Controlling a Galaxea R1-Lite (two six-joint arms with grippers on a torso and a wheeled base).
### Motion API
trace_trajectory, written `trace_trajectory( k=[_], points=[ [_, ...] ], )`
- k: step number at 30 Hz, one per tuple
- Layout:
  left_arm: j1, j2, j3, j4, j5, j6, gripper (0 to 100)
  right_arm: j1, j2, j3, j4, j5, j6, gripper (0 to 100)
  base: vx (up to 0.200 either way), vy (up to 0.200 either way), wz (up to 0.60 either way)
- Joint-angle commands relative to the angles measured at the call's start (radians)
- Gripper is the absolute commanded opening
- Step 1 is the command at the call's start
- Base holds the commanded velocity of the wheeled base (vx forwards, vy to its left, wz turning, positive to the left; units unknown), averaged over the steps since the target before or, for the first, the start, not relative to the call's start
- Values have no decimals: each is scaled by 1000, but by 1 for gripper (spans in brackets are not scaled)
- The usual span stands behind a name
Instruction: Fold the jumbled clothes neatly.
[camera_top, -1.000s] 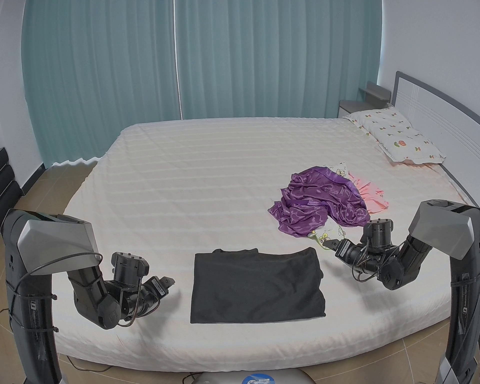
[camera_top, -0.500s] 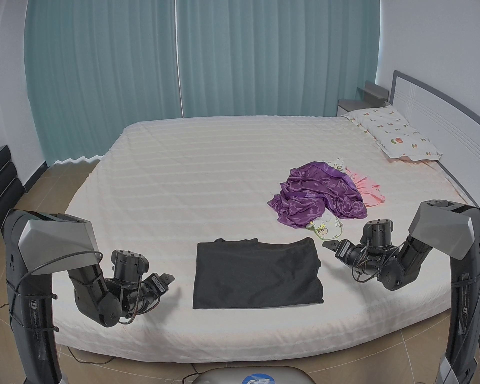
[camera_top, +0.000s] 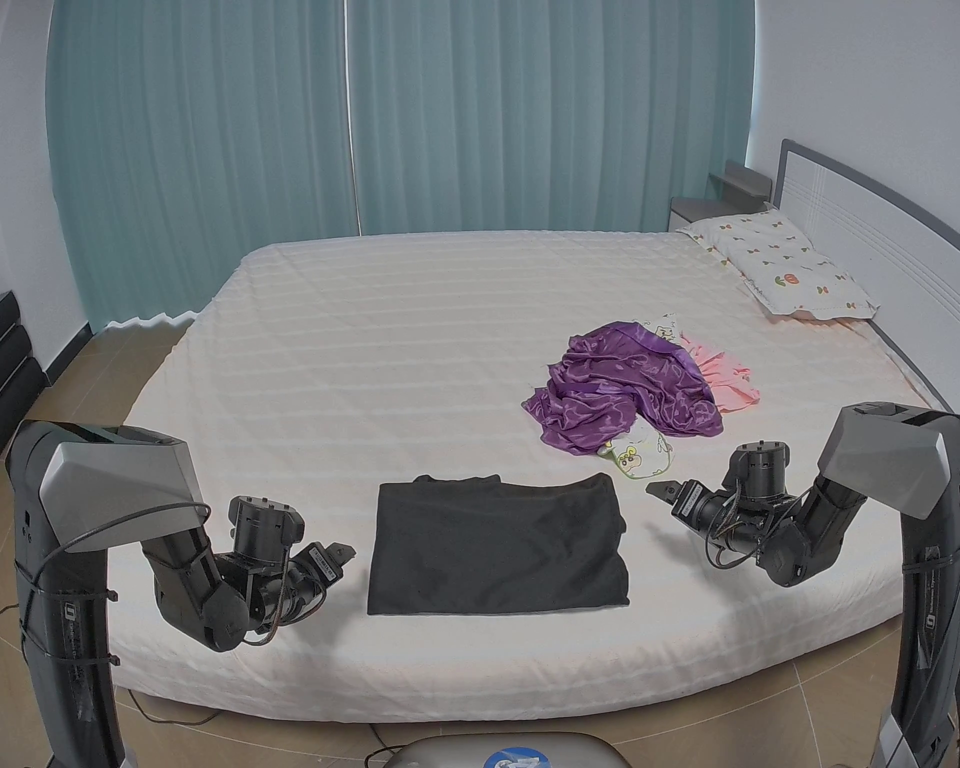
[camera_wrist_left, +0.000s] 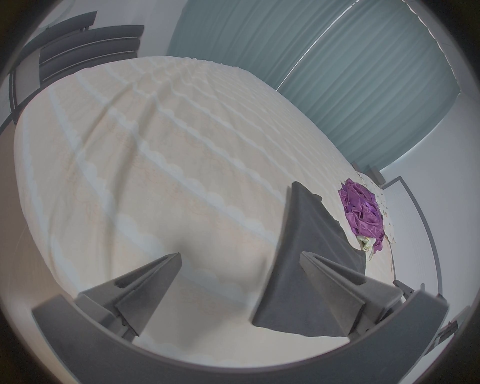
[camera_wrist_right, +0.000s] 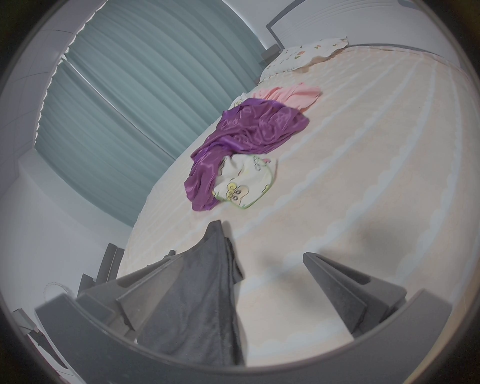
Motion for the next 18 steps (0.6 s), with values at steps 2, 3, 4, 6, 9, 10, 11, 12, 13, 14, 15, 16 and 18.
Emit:
trace_trajectory(
  k=[2, 3, 4, 6, 9, 10, 11, 12, 13, 14, 15, 16, 18],
  points=[
    [-11, -4, -16, 2, 3, 0, 100, 0, -11, 42, -27, -1, -4, 100, 0, -200, 0],
    [-20, -5, -25, 4, 3, 1, 100, -2, -16, 59, -36, -1, -4, 100, 0, 0, 0],
    [-27, -5, -30, 4, 3, 4, 100, -3, -16, 62, -38, -1, -4, 100, 0, 0, 0],
    [-37, -4, -48, 13, 3, 13, 100, -5, -20, 70, -38, -1, -4, 100, 0, 0, 0],
    [-36, 4, -105, 71, 3, 79, 100, -5, -22, 74, -38, -1, -4, 100, 0, 0, 0],
    [-34, 8, -130, 102, 3, 113, 100, -2, -24, 74, -38, -1, -4, 100, 0, 0, 0],
    [-33, 15, -147, 120, 2, 135, 100, 0, -24, 74, -38, -1, -4, 100, 0, 0, 0],
    [-30, 22, -167, 133, 2, 156, 100, 0, -25, 76, -38, -1, -2, 100, 0, 0, 0],
    [-30, 22, -167, 133, 2, 156, 100, 0, -25, 76, -38, -1, -2, 100, 0, 0, 0],
    [-20, 47, -203, 134, 3, 219, 100, 1, -30, 77, -38, -3, -2, 100, 0, 0, 0],
    [-8, 51, -216, 137, 3, 262, 100, 1, -31, 82, -38, -3, -4, 100, 0, 0, 0],
    [3, 53, -217, 139, 2, 308, 100, 1, -33, 83, -38, -3, -4, 100, 0, 0, 0],
    [19, 64, -225, 134, 0, 418, 100, 1, -36, 83, -38, -3, -4, 100, 0, 0, 0]
  ],
)
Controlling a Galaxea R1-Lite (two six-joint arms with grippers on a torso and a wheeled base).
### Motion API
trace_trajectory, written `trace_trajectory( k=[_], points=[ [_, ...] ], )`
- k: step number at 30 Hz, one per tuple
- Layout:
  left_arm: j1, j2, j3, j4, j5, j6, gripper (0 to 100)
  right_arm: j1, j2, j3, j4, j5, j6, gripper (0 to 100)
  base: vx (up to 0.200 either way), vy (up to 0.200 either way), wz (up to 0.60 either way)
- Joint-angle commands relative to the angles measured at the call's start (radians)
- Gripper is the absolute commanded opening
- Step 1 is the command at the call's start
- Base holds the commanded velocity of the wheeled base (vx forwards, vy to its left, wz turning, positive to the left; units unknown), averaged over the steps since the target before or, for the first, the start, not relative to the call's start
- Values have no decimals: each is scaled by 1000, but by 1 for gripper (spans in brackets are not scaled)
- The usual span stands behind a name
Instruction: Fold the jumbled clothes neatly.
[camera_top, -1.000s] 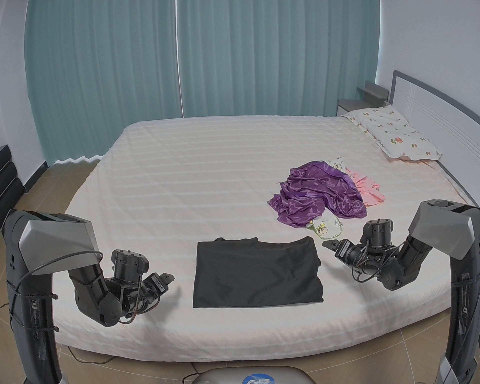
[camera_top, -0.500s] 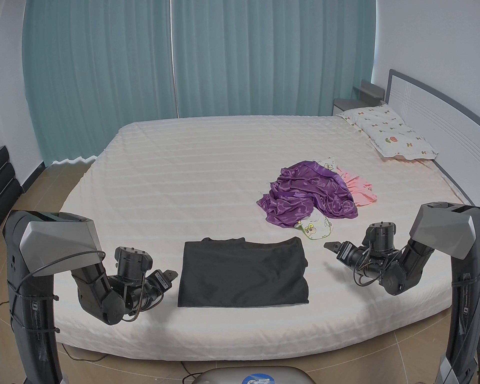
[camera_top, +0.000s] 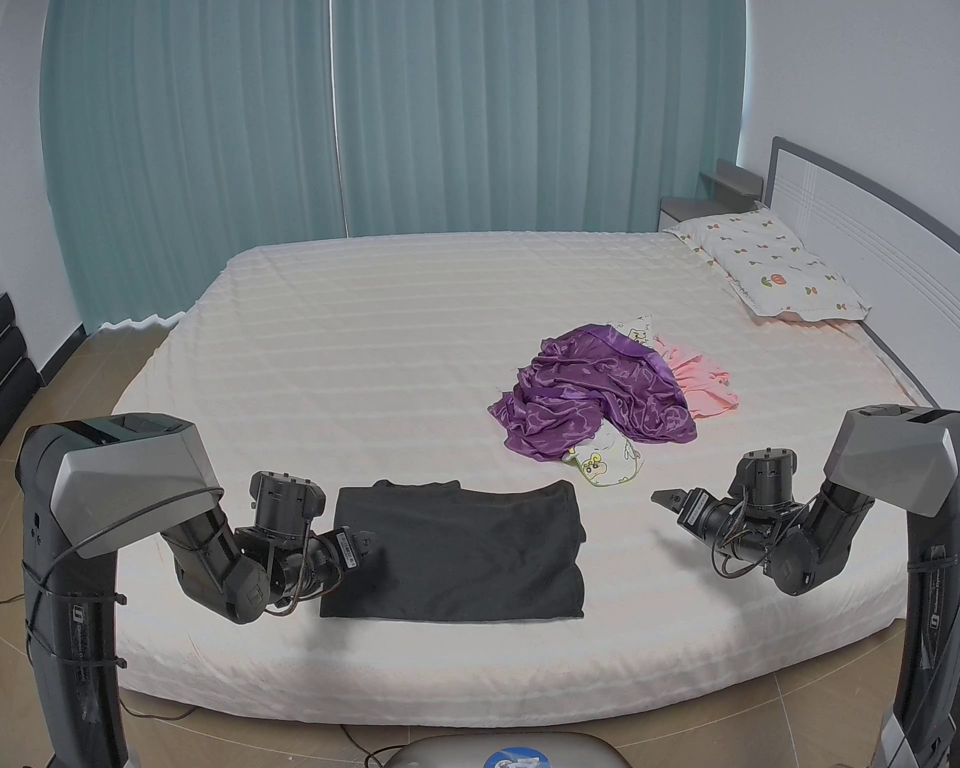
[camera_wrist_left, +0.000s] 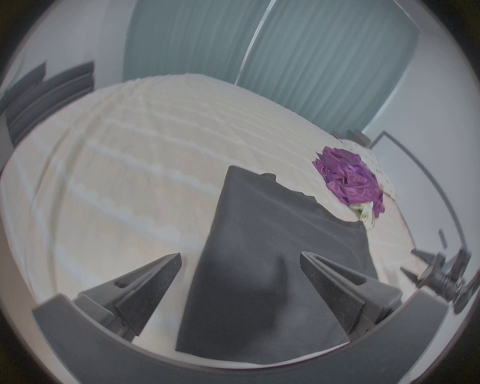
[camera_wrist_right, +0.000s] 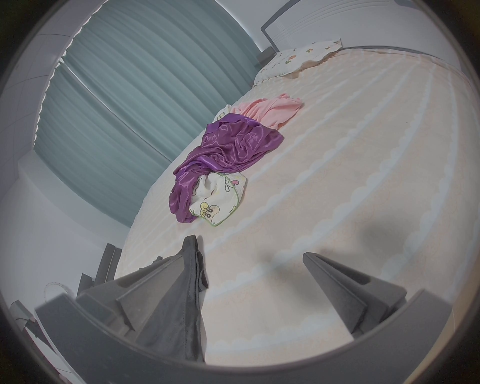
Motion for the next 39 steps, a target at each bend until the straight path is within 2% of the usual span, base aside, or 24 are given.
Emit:
trace_trajectory(
  k=[1, 4, 7, 9, 19, 26, 33, 34, 39],
  points=[
    [43, 49, -52, 5, -2, 172, 100, 2, -11, 8, 0, -1, -1, 100, 0, 0, 0],
    [51, 78, -84, 8, 0, 229, 100, 2, -11, 8, 0, -1, -2, 100, 0, 0, 0],
    [54, 84, -95, 0, -19, 230, 100, 2, -12, 8, 0, -1, -1, 100, 0, 0, 0],
    [53, 93, -118, 2, -77, 218, 100, 4, -14, 7, 0, 1, -1, 100, 0, 0, 0],
    [62, 142, -166, 8, -114, 217, 100, 24, -22, 4, 0, 1, 1, 100, 0, 0, 0],
    [48, 138, -173, -2, -186, 131, 100, 28, -14, 5, 0, 1, 5, 100, 0, 0, 0],
    [34, 141, -173, -3, -220, 122, 100, 27, -14, 5, 0, 1, 7, 100, 0, 0, 0],
    [34, 139, -173, -3, -220, 122, 0, 27, -14, 5, 0, 1, 7, 100, 0, 0, 0],
    [43, 133, -142, -54, -212, 128, 0, 27, -11, 5, 0, 1, 7, 100, 0, 0, 0]
  ],
)
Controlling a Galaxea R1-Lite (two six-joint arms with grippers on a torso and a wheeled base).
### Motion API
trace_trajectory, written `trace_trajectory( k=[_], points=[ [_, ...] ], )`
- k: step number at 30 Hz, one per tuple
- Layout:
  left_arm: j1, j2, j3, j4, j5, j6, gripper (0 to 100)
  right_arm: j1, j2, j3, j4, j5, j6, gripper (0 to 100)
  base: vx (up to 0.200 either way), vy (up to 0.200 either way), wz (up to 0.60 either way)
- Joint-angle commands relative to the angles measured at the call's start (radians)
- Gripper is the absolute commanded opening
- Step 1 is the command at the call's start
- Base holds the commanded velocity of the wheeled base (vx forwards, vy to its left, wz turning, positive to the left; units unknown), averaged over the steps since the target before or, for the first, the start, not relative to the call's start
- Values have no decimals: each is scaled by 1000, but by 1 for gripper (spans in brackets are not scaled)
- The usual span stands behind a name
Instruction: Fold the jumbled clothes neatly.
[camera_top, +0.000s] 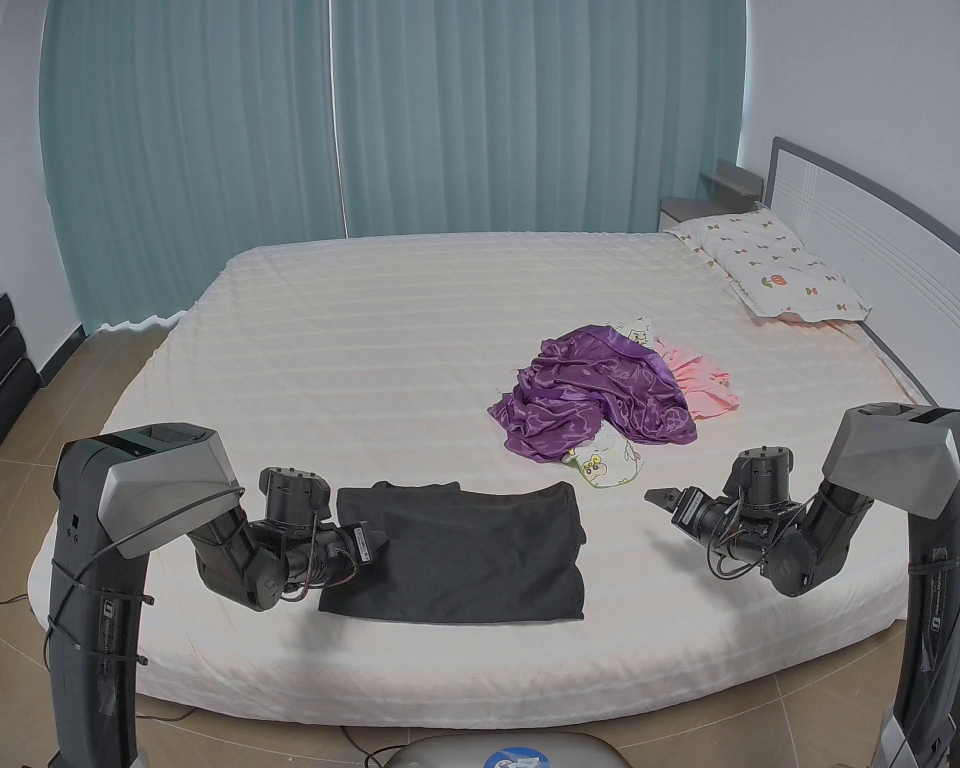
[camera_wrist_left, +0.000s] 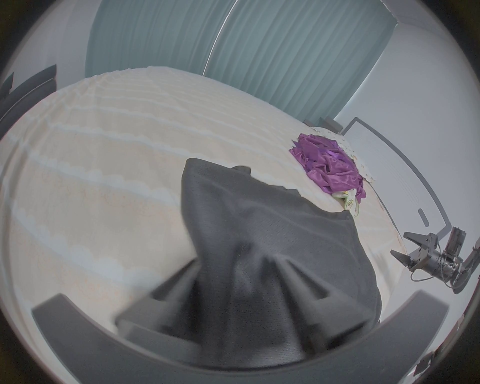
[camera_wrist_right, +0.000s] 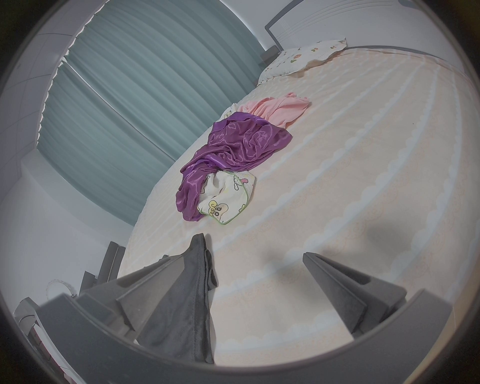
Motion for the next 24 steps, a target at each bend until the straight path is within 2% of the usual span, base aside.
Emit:
trace_trajectory(
  k=[1, 7, 10, 18, 24],
  points=[
    [7, -7, 42, -59, 6, 5, 0, 2, 5, 0, 0, 1, 0, 100, 0, 0, 0],
    [15, -12, 103, -166, 6, 5, 0, 2, 5, 0, 1, 1, 0, 100, 0, 0, 0],
    [13, -13, 108, -156, 11, 3, 0, 2, 5, 0, 3, 1, 0, 100, 0, 0, 0],
    [12, -21, 97, -102, 81, 2, 0, -3, 17, 2, 3, -1, 7, 100, 0, 0, 0],
    [23, -25, 68, -36, 81, 0, 0, -1, 18, 0, 4, -1, 5, 100, 0, 33, 0]
  ],
)
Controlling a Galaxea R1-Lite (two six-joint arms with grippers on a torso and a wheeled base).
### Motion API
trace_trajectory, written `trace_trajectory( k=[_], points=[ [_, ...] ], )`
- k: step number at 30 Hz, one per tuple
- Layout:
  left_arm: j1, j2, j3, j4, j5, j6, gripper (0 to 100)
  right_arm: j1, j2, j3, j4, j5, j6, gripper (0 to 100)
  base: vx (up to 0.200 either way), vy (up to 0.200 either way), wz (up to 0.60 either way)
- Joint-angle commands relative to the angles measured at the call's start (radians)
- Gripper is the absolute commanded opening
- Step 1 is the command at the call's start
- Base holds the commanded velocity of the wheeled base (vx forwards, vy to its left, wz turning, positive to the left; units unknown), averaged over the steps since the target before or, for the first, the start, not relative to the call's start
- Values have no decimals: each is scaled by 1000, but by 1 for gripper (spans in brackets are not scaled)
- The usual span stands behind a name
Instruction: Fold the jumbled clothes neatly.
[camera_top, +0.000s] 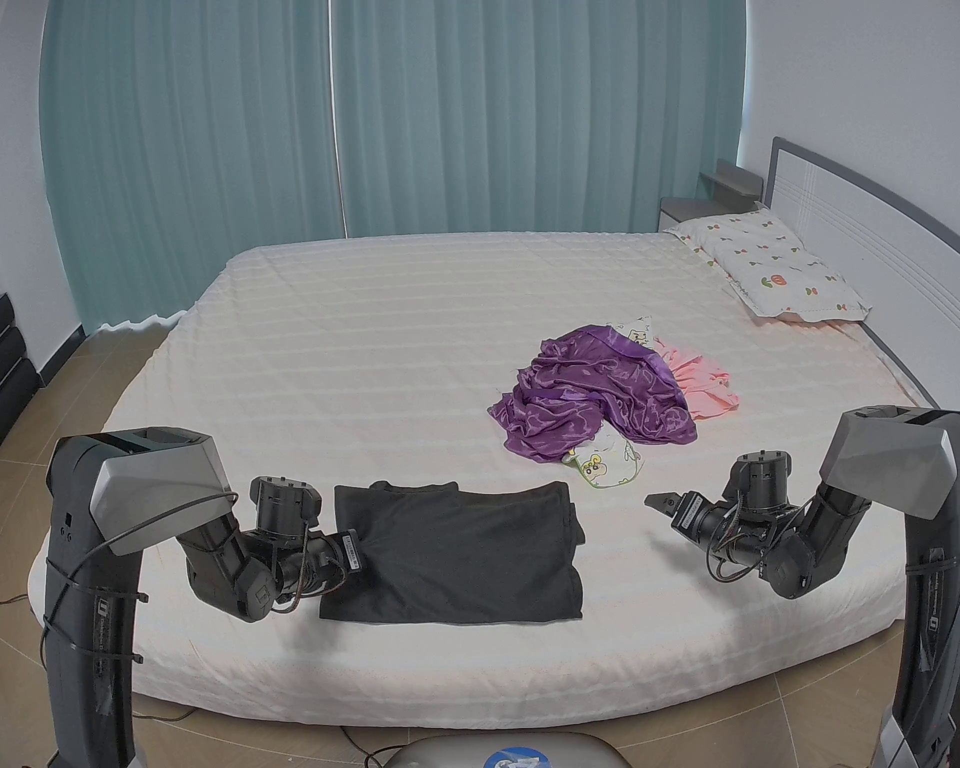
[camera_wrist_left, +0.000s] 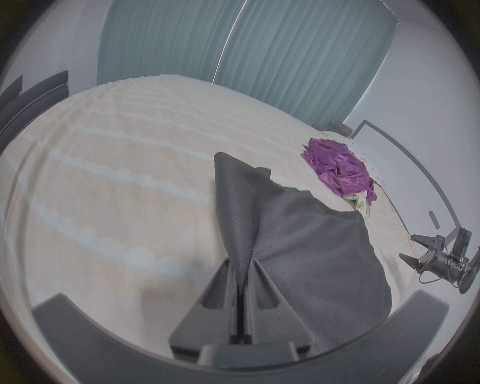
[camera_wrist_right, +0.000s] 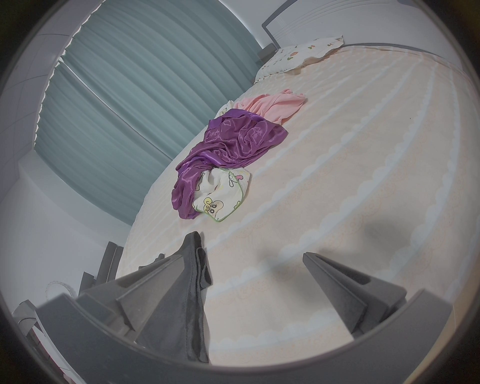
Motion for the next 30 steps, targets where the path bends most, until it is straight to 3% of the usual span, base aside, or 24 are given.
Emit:
trace_trajectory(
  k=[1, 30],
  points=[
    [14, -8, -23, 38, -1, -2, 0, 1, 4, 0, 1, 1, 0, 100, 0, 200, 0],
    [64, -72, 44, 40, 2, -2, 0, 15, 9, -12, 7, 1, 0, 100, 0, 200, 0]
  ],
)
